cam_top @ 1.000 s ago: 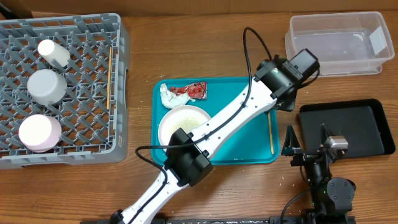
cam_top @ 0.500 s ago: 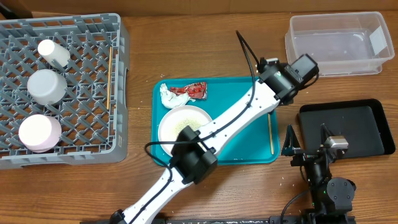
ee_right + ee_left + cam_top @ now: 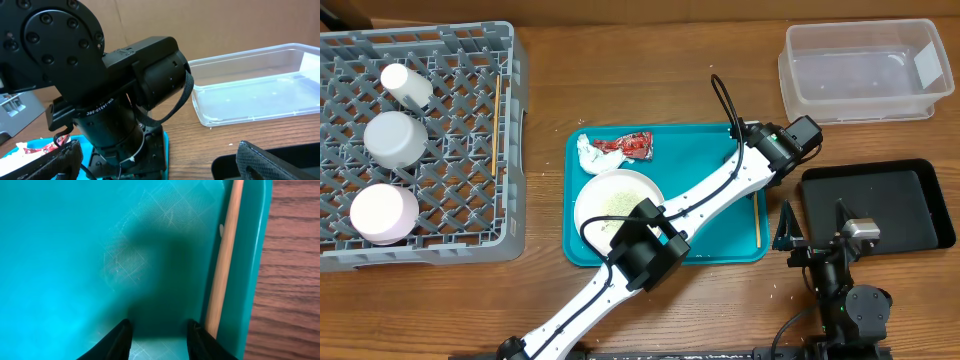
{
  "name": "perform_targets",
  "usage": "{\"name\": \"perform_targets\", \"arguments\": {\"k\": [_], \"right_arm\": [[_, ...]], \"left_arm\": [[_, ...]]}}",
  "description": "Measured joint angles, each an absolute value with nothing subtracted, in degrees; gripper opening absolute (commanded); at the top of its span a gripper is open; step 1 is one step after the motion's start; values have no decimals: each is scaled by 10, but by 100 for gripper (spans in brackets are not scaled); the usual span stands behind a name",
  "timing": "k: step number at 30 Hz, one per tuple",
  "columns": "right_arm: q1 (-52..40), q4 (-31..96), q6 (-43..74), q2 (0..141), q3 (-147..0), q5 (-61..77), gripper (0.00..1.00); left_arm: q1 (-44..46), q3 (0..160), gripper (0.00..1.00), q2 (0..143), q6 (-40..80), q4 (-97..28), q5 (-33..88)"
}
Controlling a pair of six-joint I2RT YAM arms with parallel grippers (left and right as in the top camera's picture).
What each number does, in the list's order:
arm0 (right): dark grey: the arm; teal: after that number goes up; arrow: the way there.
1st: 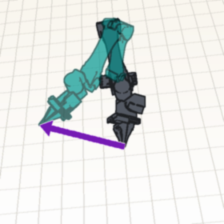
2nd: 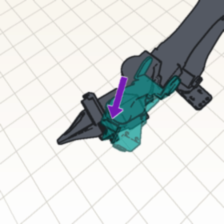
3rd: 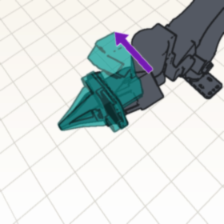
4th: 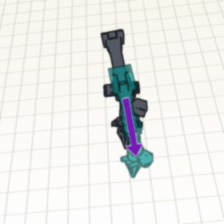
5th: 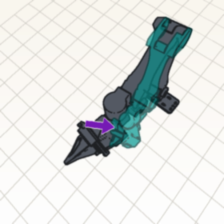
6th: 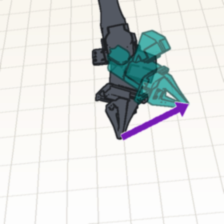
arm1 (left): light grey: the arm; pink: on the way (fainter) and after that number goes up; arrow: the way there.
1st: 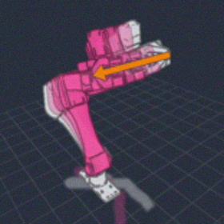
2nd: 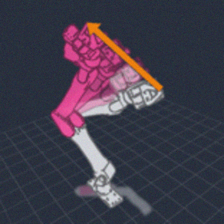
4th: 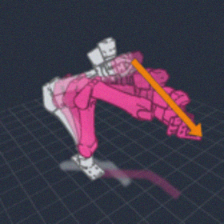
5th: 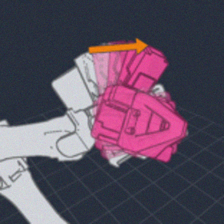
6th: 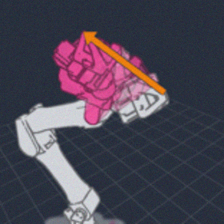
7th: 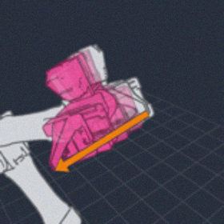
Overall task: Sort waste into correct bins and load items into the dishwasher
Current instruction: 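Close the left gripper on the second wooden chopstick and lift it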
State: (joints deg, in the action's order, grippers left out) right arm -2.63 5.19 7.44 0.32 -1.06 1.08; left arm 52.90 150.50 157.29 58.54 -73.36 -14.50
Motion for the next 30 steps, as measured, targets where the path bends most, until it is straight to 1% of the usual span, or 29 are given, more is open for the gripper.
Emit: {"name": "perform_targets", "arguments": {"k": [5,16,23,27,29,30], "right_arm": [[-26,51,75,3,-11,11,100],[-27,52,75,3,-11,11,100],[-27,52,74,3,-11,10,100],[-27,51,75,3,-11,11,100],[-27,52,75,3,-11,11,100],[-27,51,75,3,-11,11,100]], "left_arm": [[529,1505,35,1573,579,-732,-149],[529,1508,33,1572,566,-764,-148],[529,1508,30,1571,566,-756,-126],[529,1508,25,1571,564,-750,-122],[529,1508,26,1571,564,-750,-122],[529,1508,28,1571,564,-750,-122]]}}
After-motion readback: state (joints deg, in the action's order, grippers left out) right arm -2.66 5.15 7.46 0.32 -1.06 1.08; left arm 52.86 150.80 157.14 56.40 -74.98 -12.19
